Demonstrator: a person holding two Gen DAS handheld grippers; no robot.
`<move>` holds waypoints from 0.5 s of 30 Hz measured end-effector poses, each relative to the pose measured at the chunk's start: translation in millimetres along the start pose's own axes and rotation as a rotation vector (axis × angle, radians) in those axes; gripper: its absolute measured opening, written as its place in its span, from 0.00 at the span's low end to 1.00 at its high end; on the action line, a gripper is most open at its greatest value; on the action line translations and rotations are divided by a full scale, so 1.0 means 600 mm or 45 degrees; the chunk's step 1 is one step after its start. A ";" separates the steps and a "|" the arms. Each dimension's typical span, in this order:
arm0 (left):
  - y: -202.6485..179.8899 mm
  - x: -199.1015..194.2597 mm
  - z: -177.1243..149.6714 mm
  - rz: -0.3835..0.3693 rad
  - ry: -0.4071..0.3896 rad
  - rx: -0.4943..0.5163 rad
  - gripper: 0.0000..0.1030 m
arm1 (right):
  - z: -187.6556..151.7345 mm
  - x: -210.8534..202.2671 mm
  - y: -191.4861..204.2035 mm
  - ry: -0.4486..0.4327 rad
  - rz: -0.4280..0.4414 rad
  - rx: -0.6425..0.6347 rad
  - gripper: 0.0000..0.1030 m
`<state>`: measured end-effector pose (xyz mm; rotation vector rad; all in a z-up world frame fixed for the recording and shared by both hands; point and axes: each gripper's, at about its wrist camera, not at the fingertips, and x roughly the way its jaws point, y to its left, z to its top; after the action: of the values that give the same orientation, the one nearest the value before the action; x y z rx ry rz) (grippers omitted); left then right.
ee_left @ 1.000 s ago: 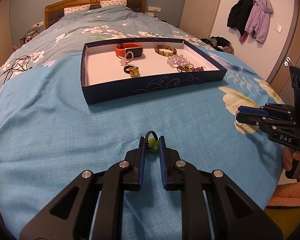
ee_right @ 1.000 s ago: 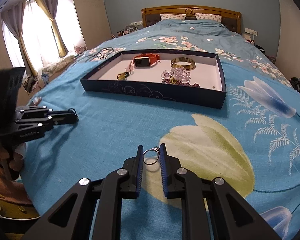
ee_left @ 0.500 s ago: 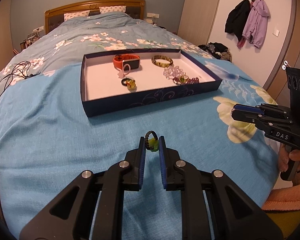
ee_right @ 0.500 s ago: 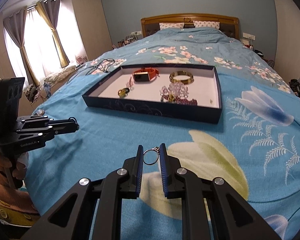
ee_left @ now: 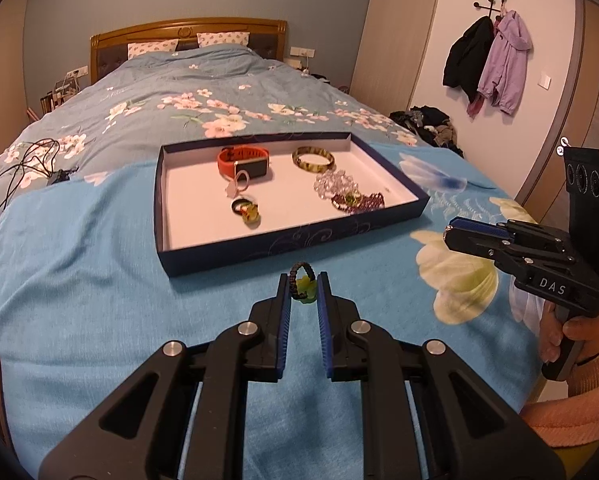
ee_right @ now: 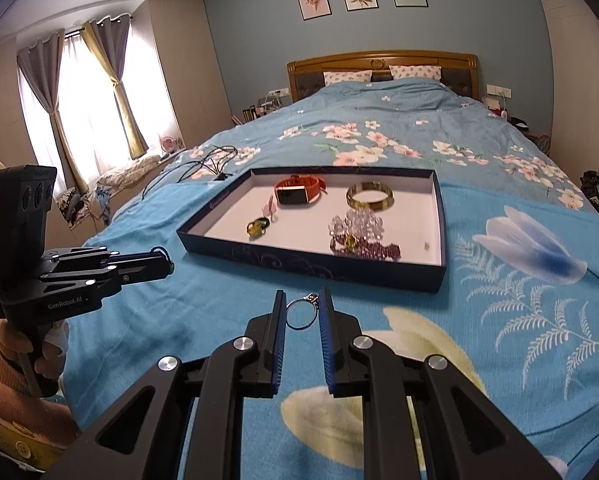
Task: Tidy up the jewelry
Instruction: 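Carry the silver ring with the right tool toward the box while the left tool carries the cord ring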
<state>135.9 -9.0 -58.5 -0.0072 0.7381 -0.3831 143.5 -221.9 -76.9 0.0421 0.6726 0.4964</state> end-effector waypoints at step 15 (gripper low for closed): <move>-0.008 -0.004 0.034 0.028 -0.067 0.013 0.13 | 0.028 0.001 0.000 -0.067 0.015 -0.013 0.14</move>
<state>146.3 -15.3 -41.3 0.0006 0.6835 -0.3648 154.1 -219.4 -64.1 0.0492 0.6189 0.5082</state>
